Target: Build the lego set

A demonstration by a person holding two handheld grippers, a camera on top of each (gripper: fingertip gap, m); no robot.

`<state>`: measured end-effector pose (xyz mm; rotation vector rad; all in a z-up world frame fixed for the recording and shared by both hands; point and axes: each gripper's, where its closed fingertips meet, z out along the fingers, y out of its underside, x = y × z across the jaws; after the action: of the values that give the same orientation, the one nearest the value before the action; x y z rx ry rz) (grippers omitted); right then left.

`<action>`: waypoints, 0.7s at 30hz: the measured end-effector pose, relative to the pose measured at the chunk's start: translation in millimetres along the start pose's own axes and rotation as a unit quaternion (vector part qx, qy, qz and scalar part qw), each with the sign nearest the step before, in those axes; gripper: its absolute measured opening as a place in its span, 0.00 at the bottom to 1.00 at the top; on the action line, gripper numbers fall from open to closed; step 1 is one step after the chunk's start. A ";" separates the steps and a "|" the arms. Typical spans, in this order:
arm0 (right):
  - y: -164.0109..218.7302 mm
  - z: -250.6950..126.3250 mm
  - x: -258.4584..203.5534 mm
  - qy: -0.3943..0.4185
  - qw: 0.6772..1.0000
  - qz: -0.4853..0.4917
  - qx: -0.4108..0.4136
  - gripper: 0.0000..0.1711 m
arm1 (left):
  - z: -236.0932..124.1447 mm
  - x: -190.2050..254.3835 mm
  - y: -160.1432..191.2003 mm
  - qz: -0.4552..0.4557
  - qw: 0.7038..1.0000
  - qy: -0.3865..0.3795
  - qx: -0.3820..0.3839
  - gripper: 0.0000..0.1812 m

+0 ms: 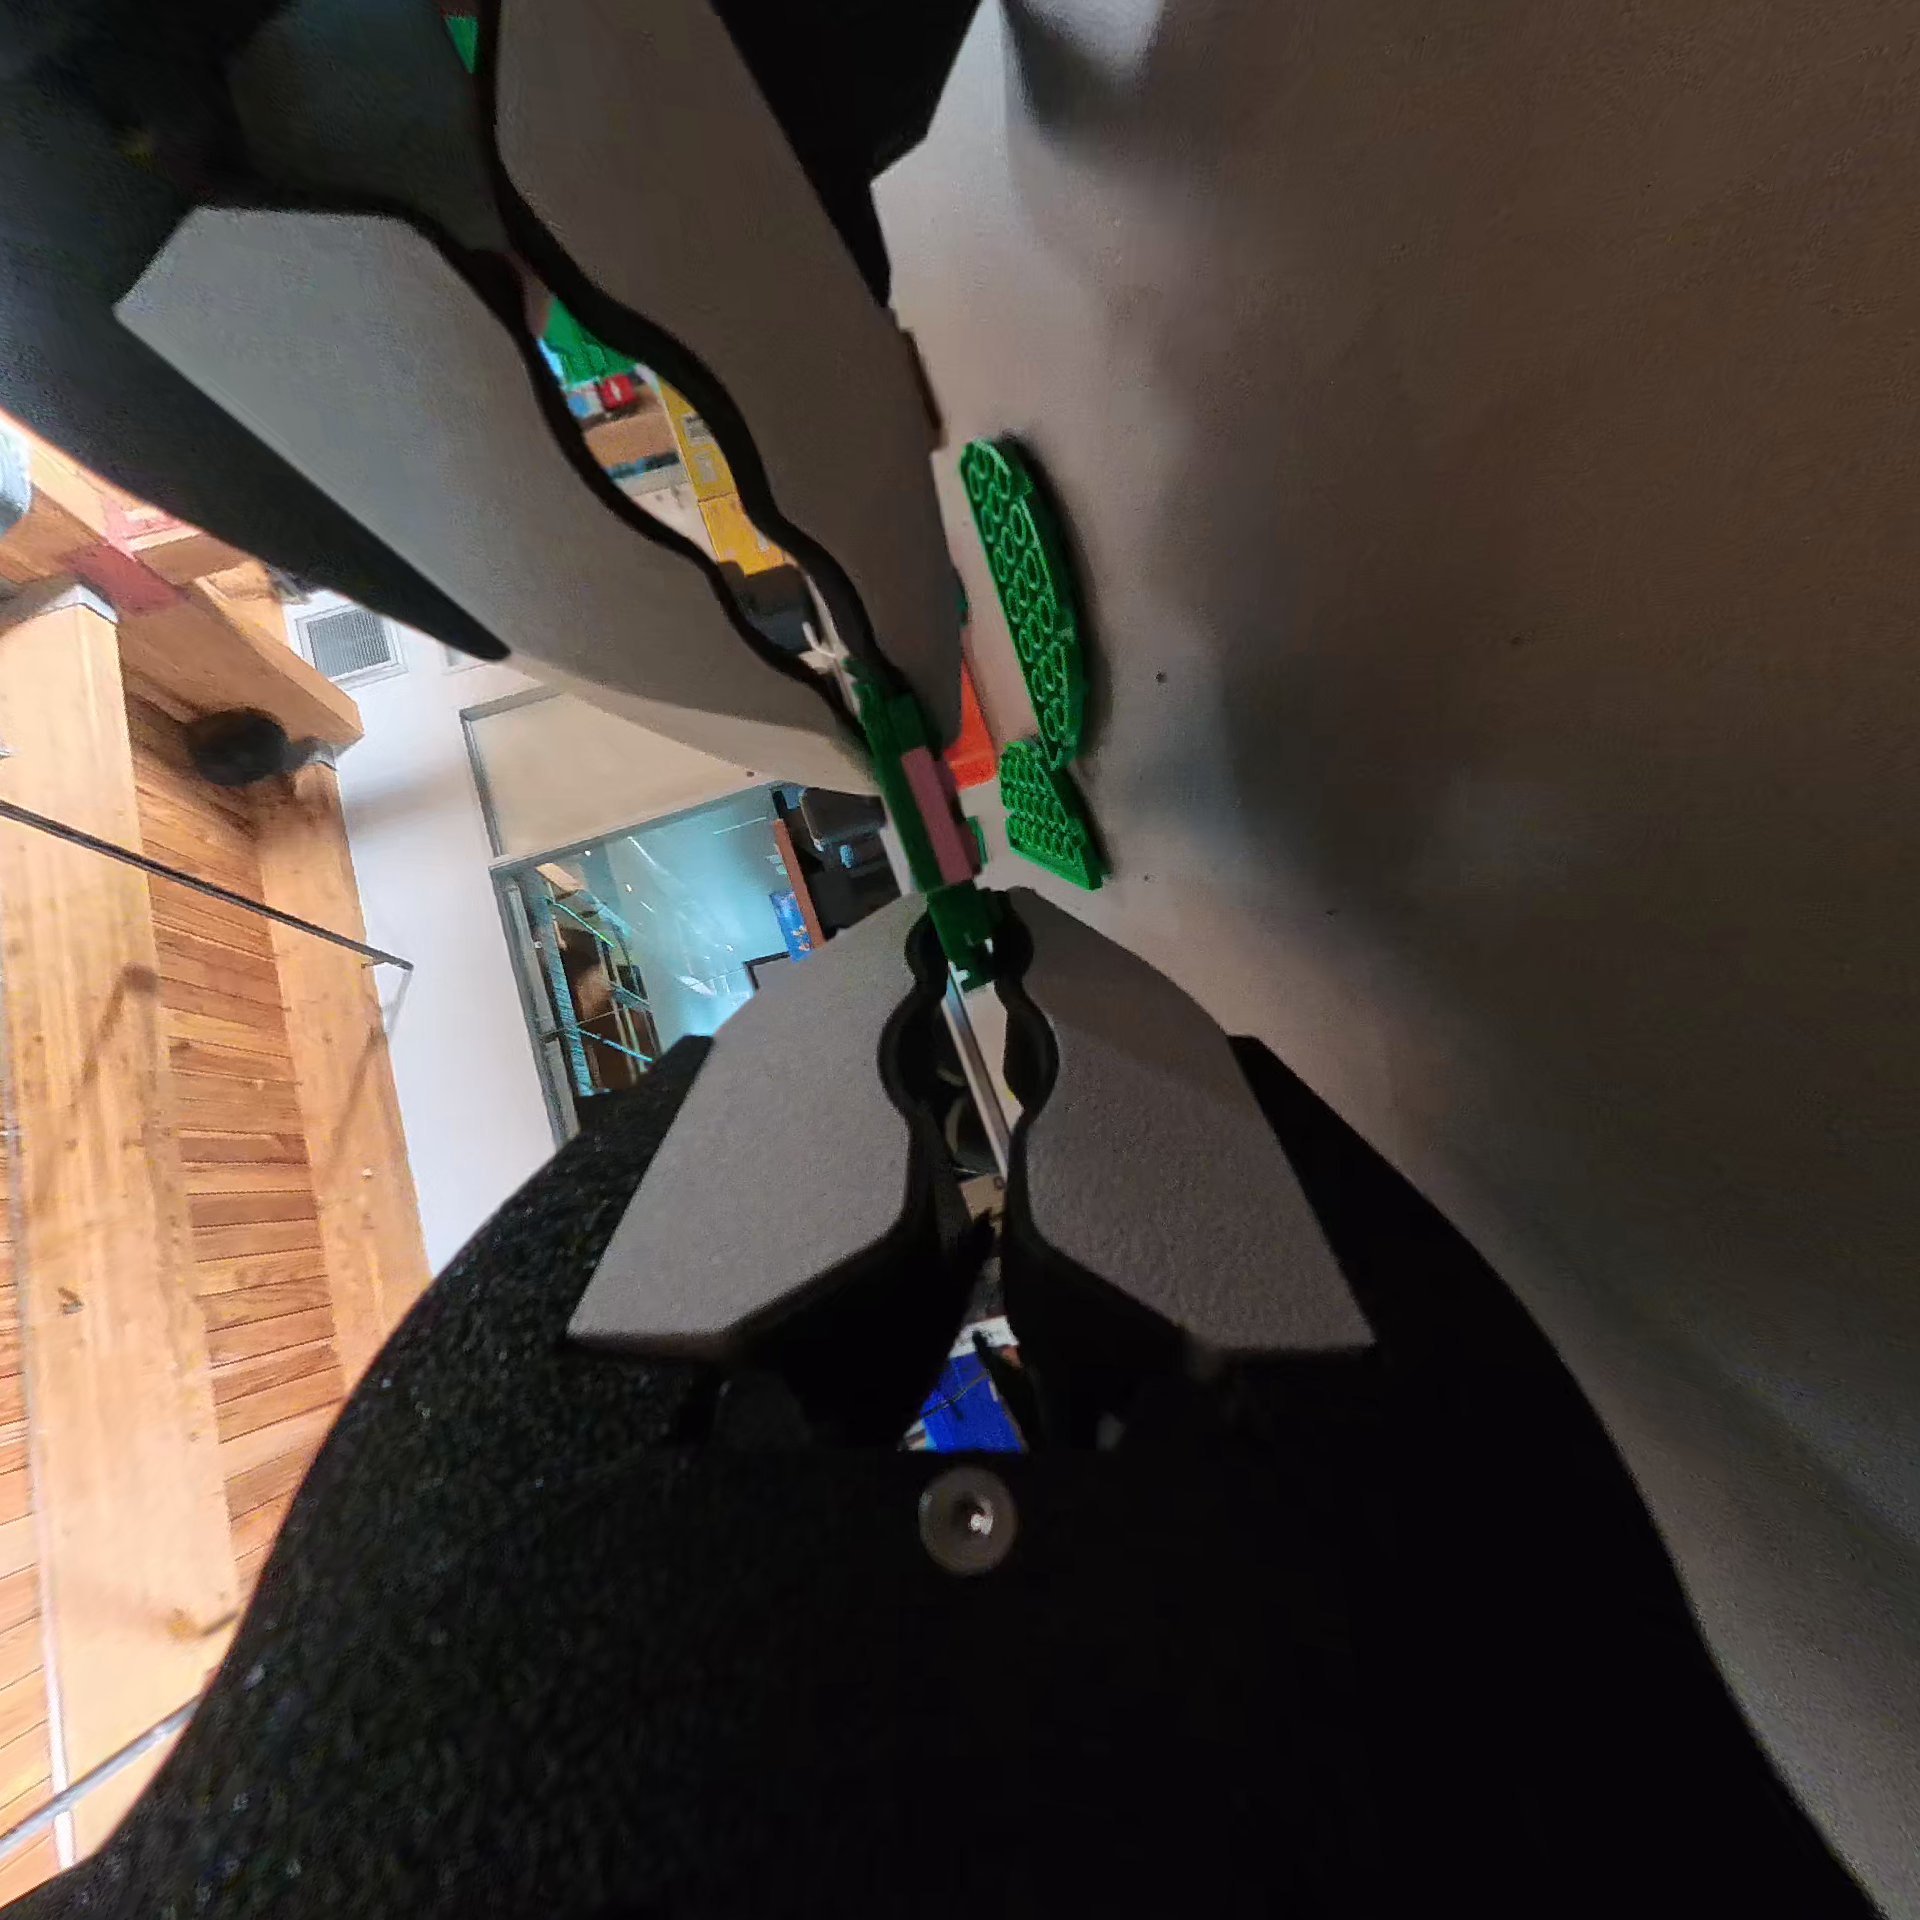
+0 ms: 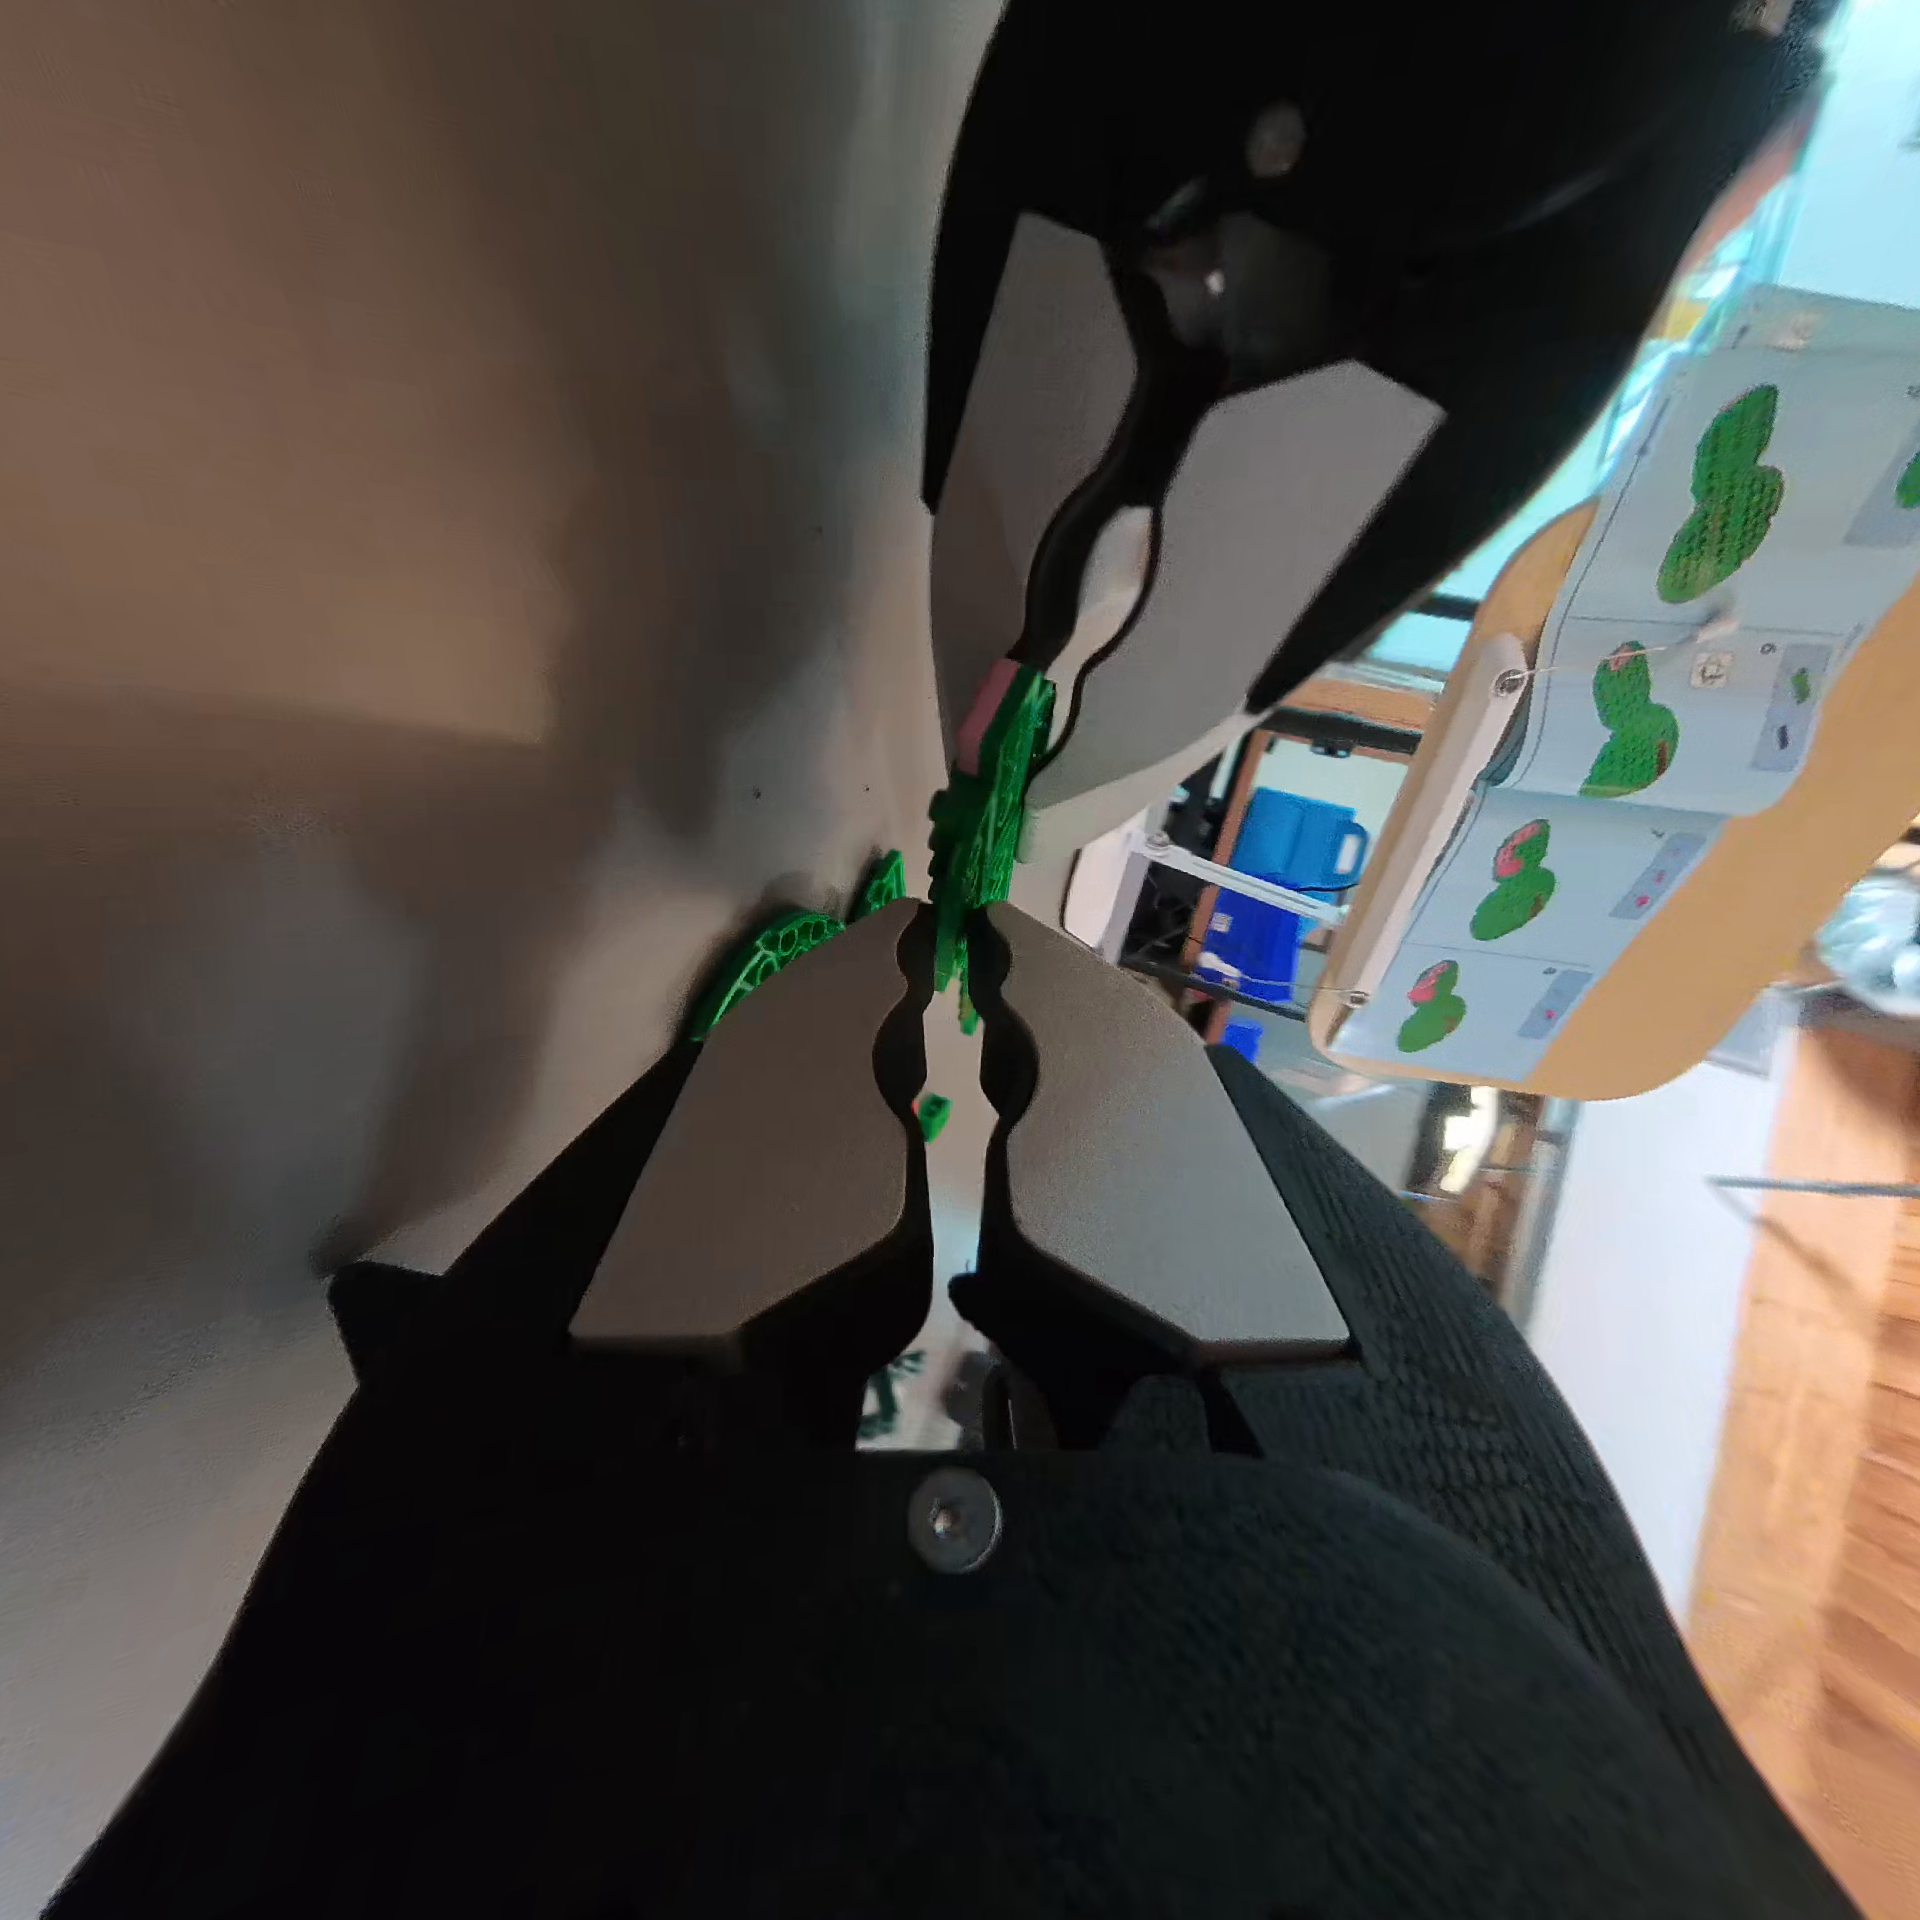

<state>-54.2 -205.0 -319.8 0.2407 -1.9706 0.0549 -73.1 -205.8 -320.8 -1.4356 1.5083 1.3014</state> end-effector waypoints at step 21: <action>-23.5 -55.4 61.4 -0.199 0.633 0.617 0.422 0.06 | -42.1 -48.2 -39.4 -0.598 0.706 0.203 0.319 0.04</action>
<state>-23.1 -228.6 -243.2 -0.6242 -2.0069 1.9894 -20.0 -227.1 -272.2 -1.6946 0.7132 -0.3371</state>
